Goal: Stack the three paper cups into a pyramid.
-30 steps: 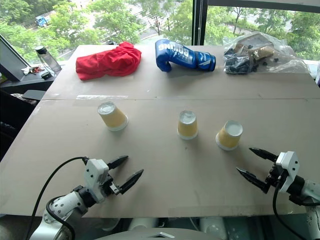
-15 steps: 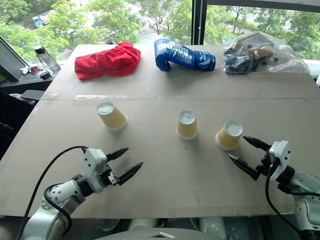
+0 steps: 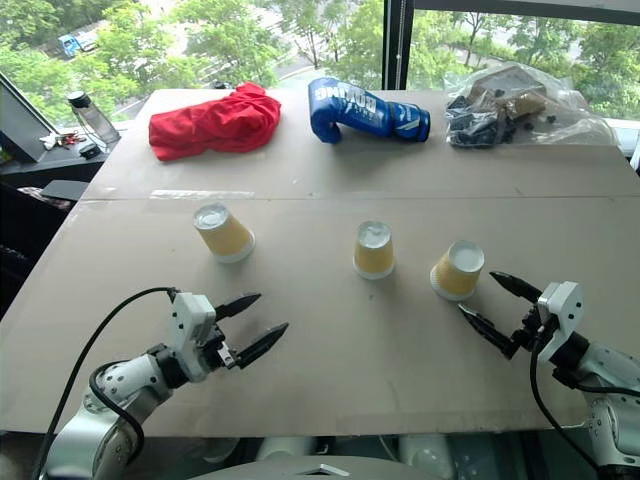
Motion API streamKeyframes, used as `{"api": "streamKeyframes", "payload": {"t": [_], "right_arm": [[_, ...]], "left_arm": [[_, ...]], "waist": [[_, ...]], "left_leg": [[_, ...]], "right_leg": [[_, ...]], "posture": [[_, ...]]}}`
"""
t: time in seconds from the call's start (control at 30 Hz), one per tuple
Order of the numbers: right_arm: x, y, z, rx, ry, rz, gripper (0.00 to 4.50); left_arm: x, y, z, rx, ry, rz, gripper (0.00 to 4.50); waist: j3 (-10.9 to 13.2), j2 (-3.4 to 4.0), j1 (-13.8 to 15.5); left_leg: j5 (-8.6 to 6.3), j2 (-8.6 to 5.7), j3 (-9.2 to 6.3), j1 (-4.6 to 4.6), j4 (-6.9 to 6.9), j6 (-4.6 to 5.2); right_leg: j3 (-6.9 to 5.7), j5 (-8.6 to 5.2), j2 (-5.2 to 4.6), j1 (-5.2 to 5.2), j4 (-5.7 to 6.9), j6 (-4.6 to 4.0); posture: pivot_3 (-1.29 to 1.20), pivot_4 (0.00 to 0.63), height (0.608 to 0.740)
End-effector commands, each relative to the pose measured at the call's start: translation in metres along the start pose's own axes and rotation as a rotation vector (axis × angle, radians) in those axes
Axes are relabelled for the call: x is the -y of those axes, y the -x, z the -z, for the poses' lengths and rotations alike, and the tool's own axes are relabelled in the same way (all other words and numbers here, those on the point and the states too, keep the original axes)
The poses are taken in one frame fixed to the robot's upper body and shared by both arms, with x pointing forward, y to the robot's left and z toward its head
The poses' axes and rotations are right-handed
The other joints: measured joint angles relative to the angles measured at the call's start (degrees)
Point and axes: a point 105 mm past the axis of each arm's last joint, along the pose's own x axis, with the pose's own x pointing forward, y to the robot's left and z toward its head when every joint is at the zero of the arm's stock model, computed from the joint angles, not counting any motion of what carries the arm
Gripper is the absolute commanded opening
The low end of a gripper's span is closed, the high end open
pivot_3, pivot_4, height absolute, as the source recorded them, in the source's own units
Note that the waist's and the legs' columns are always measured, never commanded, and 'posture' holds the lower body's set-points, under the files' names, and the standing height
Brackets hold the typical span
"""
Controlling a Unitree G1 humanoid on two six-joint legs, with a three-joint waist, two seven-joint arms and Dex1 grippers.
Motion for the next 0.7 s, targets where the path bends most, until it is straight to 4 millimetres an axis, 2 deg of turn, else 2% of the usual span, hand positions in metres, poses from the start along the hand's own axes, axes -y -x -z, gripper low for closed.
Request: {"api": "streamKeyframes", "payload": {"t": [0.03, 0.17, 0.37, 0.53, 0.7], "right_arm": [[0.001, 0.000, -0.008, 0.022, 0.033, 0.001, 4.50], [0.001, -0.009, -0.009, 0.001, 0.035, -0.005, 4.50], [0.011, -0.024, -0.023, 0.012, 0.045, 0.014, 4.50], [0.016, -0.040, -0.033, 0.050, 0.001, 0.008, 4.50], [0.012, -0.048, -0.043, 0.068, -0.020, -0.015, 4.50]], "left_arm": [[0.003, -0.002, -0.011, 0.031, -0.031, 0.023, 4.44], [0.008, -0.002, -0.015, 0.045, -0.034, 0.054, 4.44], [0.010, 0.001, -0.027, 0.046, -0.050, 0.132, 4.44], [0.018, 0.008, -0.052, 0.083, -0.039, 0.343, 4.44], [0.014, 0.013, -0.073, 0.096, -0.077, 0.405, 4.44]], "waist": [[0.00, 0.00, -0.01], [0.00, 0.00, -0.08], [0.01, -0.01, -0.10], [0.03, -0.03, -0.06], [0.06, -0.02, -0.06]], "left_leg": [[0.00, 0.00, 0.00, 0.00, 0.00, 0.00], [0.00, 0.00, 0.01, 0.01, 0.00, 0.00], [0.00, 0.01, 0.00, 0.01, 0.00, 0.00], [0.00, 0.00, -0.01, 0.01, 0.03, 0.00], [0.00, 0.01, -0.02, -0.08, 0.03, 0.00]], "right_leg": [[0.00, 0.00, 0.00, 0.00, 0.00, 0.00], [-0.02, 0.00, 0.00, 0.00, 0.01, 0.00], [-0.01, 0.00, 0.01, -0.02, 0.05, 0.00], [-0.15, 0.00, 0.04, -0.03, 0.12, 0.00], [-0.19, -0.02, 0.06, -0.11, 0.10, 0.04]], "posture": [[0.00, 0.150, 0.740], [0.00, 0.150, 0.740], [0.00, 0.150, 0.740], [0.00, 0.150, 0.740], [0.00, 0.150, 0.740]]}}
